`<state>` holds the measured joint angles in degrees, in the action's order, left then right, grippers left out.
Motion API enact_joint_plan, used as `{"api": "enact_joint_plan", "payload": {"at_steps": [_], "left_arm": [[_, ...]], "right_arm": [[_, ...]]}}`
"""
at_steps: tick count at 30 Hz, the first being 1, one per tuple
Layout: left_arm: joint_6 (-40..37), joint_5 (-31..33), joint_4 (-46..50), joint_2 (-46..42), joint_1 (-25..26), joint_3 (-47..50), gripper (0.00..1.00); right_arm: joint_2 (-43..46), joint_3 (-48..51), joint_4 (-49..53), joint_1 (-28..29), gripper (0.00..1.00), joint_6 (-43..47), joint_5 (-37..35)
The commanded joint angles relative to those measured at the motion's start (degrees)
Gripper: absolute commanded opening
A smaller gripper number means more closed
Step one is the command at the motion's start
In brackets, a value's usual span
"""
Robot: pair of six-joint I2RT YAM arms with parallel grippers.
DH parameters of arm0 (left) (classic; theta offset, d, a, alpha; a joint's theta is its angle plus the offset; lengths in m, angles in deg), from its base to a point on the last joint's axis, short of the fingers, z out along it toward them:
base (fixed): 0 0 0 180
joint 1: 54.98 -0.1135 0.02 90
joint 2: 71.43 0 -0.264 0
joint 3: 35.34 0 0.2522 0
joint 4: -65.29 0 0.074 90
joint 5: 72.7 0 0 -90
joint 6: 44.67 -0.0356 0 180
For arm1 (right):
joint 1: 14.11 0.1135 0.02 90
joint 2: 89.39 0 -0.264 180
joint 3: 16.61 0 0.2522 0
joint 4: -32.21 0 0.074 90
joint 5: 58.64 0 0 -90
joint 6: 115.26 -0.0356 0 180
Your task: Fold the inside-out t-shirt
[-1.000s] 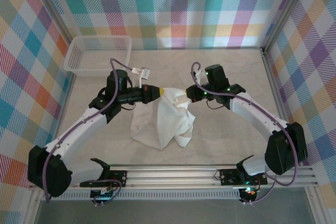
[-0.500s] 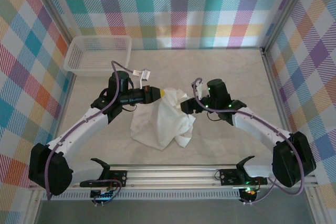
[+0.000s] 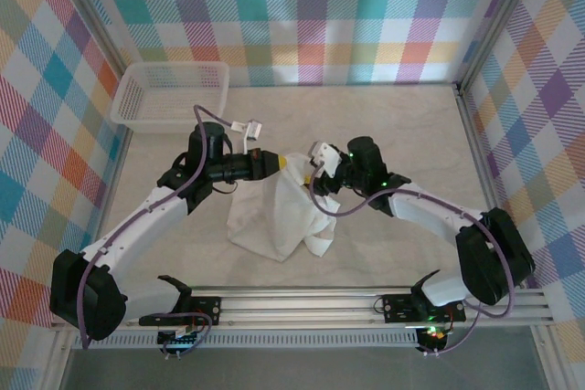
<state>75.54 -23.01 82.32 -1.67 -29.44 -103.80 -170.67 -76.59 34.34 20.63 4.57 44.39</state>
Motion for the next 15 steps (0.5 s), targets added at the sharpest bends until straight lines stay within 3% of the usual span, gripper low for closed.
{"api": "enact_joint_plan", "payload": {"at_steps": [1,4,6,10,15], "left_arm": [[-0.3,0.2,0.7,0.0,-2.7,-3.4,0.0],[1.4,-3.1,-2.8,1.7,-5.2,-3.5,0.0],[0.8,-4.8,-3.0,3.7,-5.7,-5.0,0.0],[-5.7,-3.9,3.0,9.6,-6.3,-9.8,0.0],[-6.7,-3.4,-1.3,18.5,-8.1,-11.6,0.01]], "right_arm": [[1.7,-0.9,-5.0,1.9,0.57,8.6,-0.4],[7.2,1.2,-7.4,2.4,0.2,6.3,-2.5],[10.8,0.0,-3.4,2.5,0.02,3.6,-1.3],[14.6,-6.3,12.1,2.3,0.0,-4.6,8.0],[13.7,-12.2,22.1,2.1,0.0,-21.8,17.4]]}}
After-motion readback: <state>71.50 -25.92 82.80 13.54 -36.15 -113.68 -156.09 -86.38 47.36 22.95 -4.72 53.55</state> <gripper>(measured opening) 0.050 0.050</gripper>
